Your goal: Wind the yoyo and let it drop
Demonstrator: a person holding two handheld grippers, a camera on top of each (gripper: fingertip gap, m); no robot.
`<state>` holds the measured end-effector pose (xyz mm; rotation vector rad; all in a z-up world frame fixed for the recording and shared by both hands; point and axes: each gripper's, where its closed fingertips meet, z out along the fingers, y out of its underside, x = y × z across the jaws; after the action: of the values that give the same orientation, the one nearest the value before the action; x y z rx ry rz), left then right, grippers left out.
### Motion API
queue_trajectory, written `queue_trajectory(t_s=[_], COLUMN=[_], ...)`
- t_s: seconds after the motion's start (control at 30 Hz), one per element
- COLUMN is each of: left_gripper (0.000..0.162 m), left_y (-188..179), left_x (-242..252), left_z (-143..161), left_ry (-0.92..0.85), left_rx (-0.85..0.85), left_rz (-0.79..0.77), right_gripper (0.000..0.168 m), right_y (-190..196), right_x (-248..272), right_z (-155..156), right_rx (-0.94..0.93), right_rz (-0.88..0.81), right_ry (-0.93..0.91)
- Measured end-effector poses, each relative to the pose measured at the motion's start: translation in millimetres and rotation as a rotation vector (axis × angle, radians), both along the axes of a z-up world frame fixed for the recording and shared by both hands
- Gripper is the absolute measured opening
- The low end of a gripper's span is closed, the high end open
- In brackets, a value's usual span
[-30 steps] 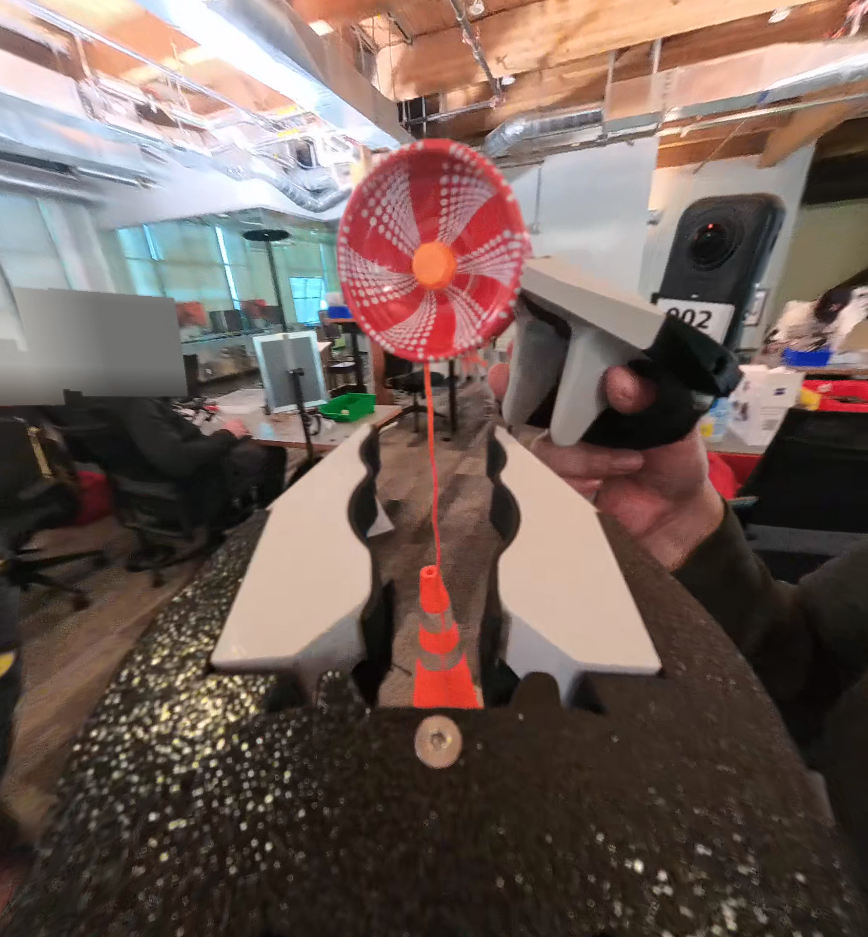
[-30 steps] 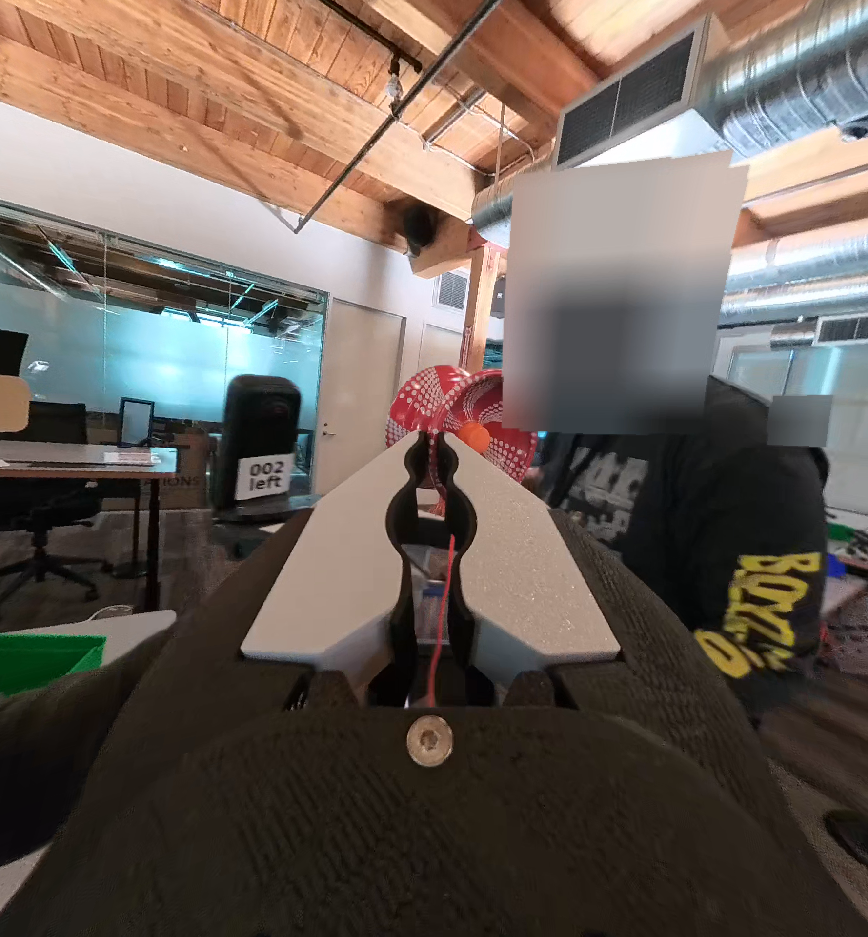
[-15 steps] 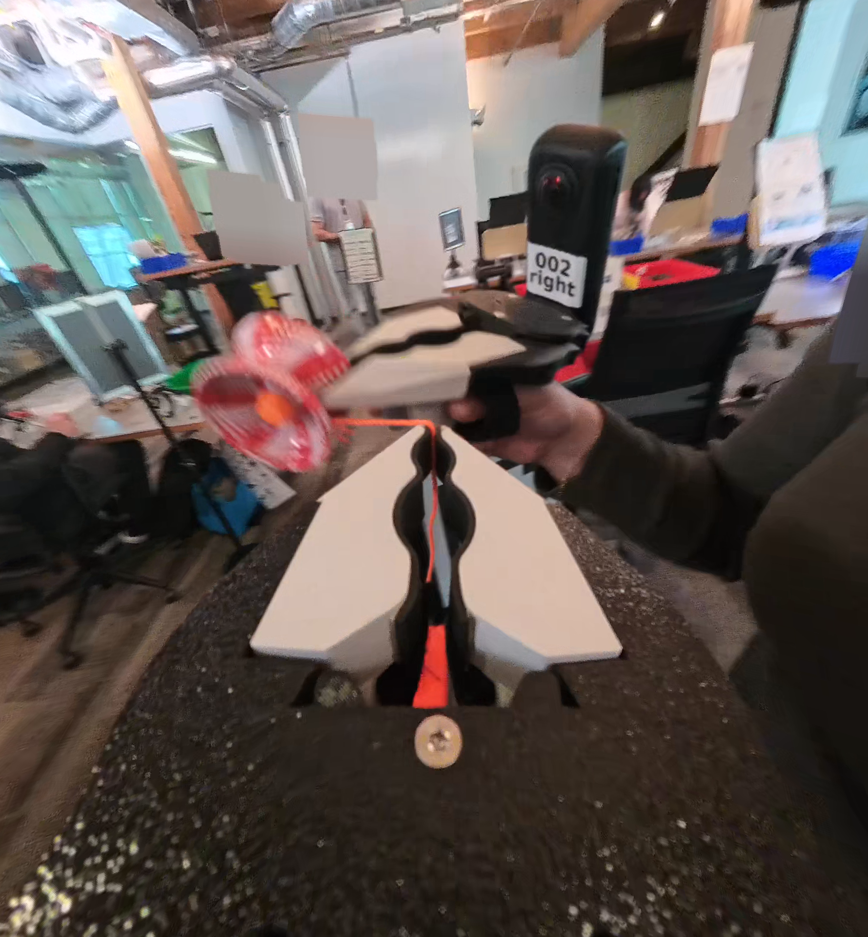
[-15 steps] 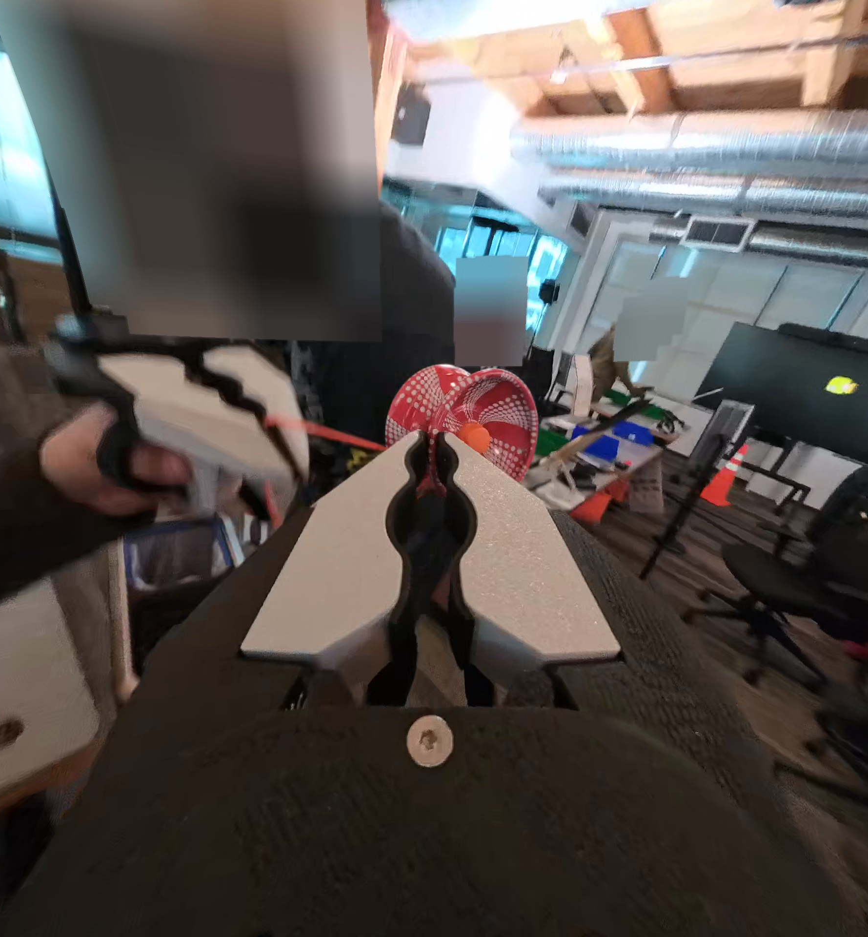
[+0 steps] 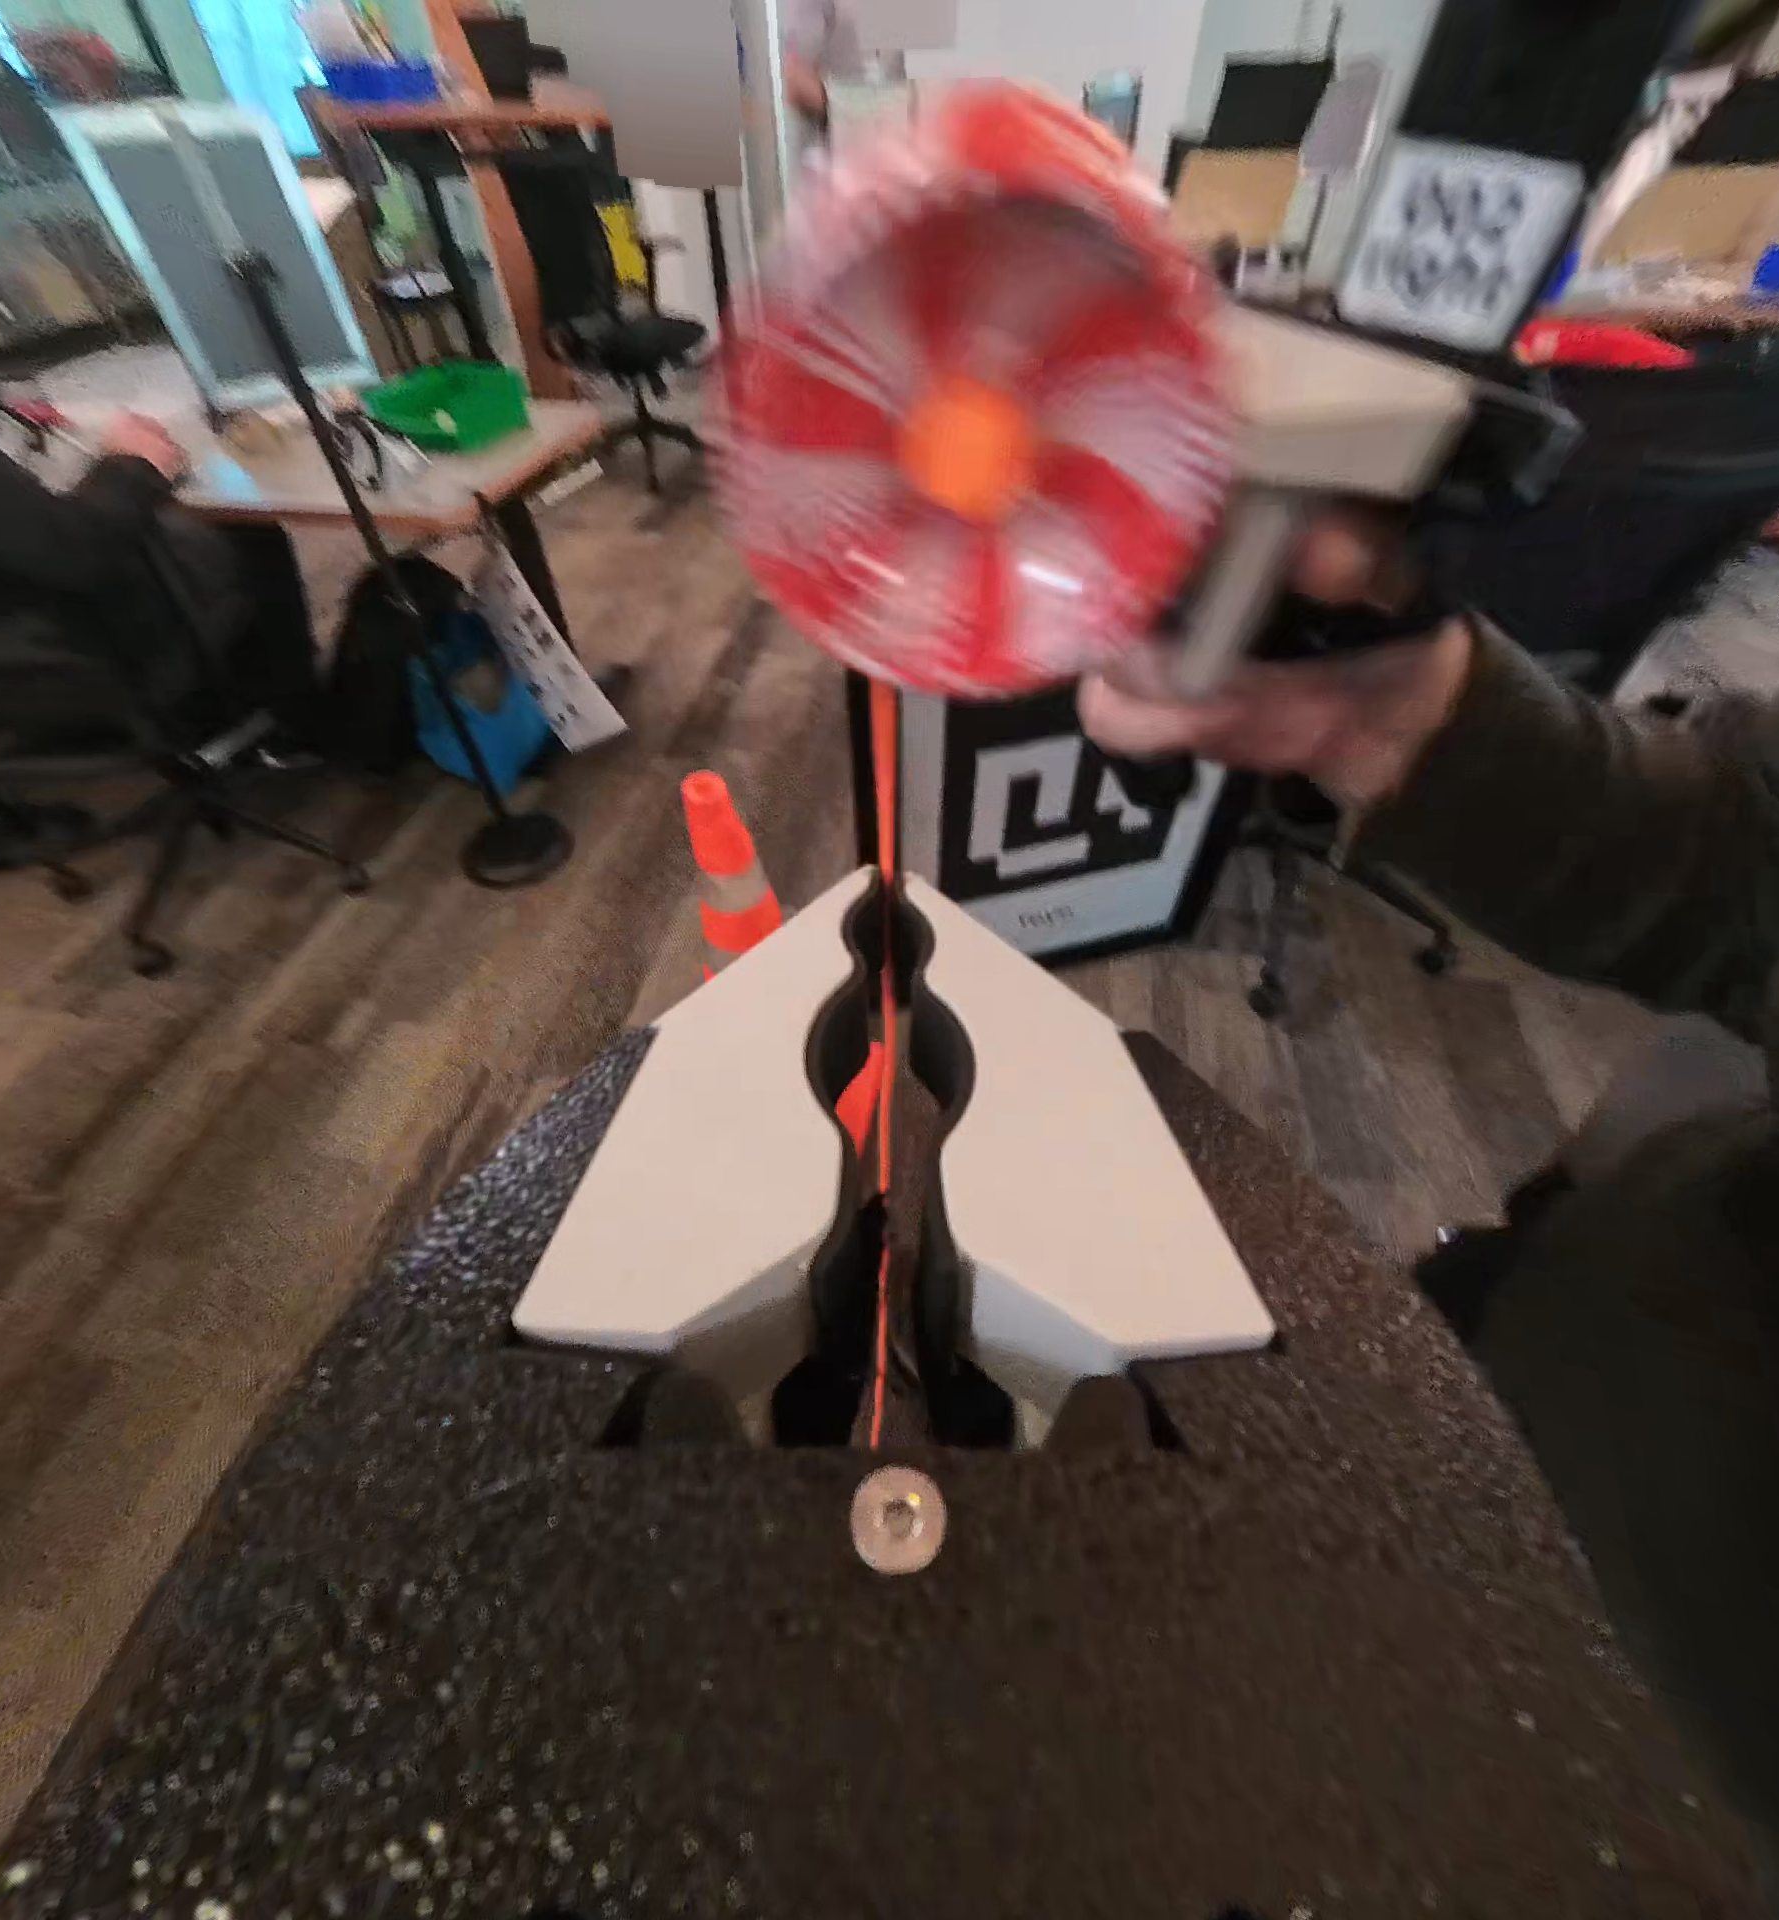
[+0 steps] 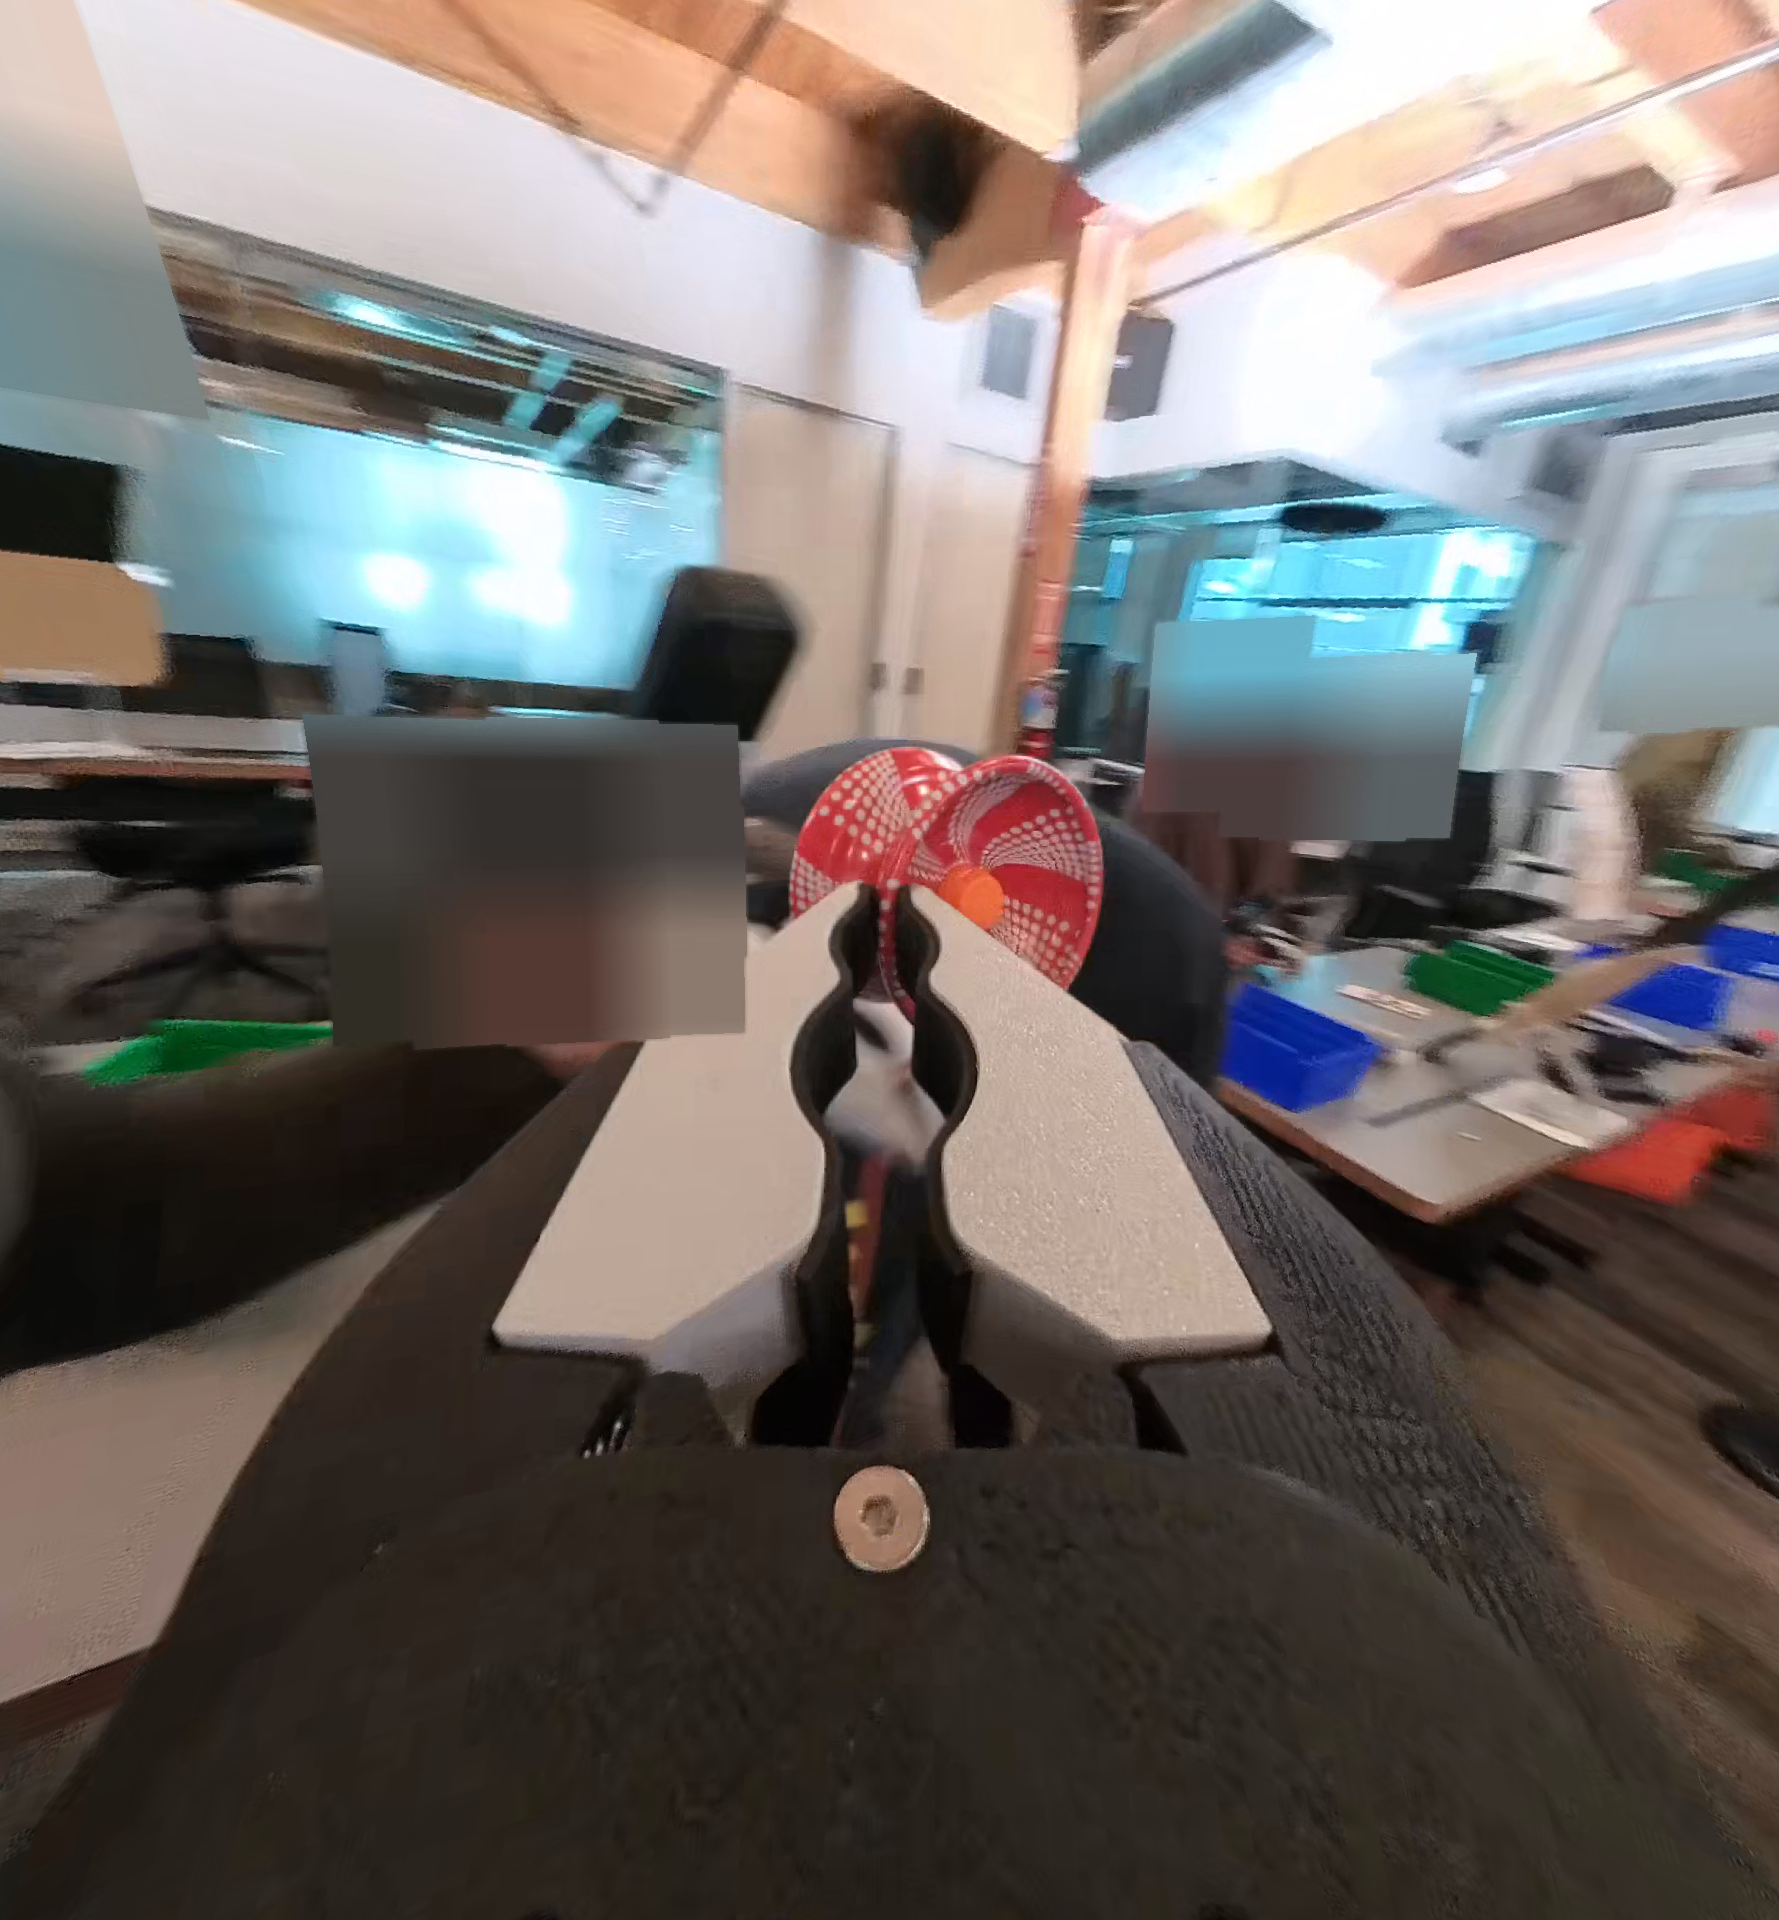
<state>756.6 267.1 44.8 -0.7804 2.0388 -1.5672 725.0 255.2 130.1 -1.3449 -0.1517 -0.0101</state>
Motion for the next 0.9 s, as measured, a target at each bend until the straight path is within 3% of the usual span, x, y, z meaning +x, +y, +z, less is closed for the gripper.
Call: queue_trajectory(t_s=[0.07,0.13,0.3,0.4,0.47,0.57,0.67,0.77,0.9], left_gripper=[0.000,0.000,0.000,0.000,0.000,0.000,0.000,0.000,0.000], left_y=[-16,-22,25,40,32,10,-16,-15,34], left_x=[-20,-32,-18,-12,-10,-12,-29,-40,-32], left_z=[-12,5,39,27,13,-15,-37,-22,11], left_ry=[0.017,-0.033,-0.124,-0.086,-0.039,0.048,0.126,0.086,-0.028], left_rx=[0.026,0.006,0.155,0.209,0.137,0.048,0.038,0.036,0.136], left_rz=[-0.071,-0.098,0.133,0.180,0.137,0.056,-0.071,-0.096,0.130], right_gripper=[0.001,0.001,0.002,0.001,0.001,0.001,0.001,0.001,0.002], right_y=[9,18,20,8,5,13,26,33,27], right_x=[25,33,5,-26,-26,-10,20,34,9], right_z=[-13,-35,-74,-54,-34,-21,-37,-70,-105], right_rx=[-0.070,-0.186,-0.377,-0.256,-0.148,-0.055,-0.120,-0.272,-0.436], right_rz=[-0.132,-0.176,0.014,0.279,0.331,0.262,0.045,-0.050,0.093], right_ry=[-0.067,-0.189,-0.355,-0.207,-0.102,0.002,-0.047,-0.166,-0.286])
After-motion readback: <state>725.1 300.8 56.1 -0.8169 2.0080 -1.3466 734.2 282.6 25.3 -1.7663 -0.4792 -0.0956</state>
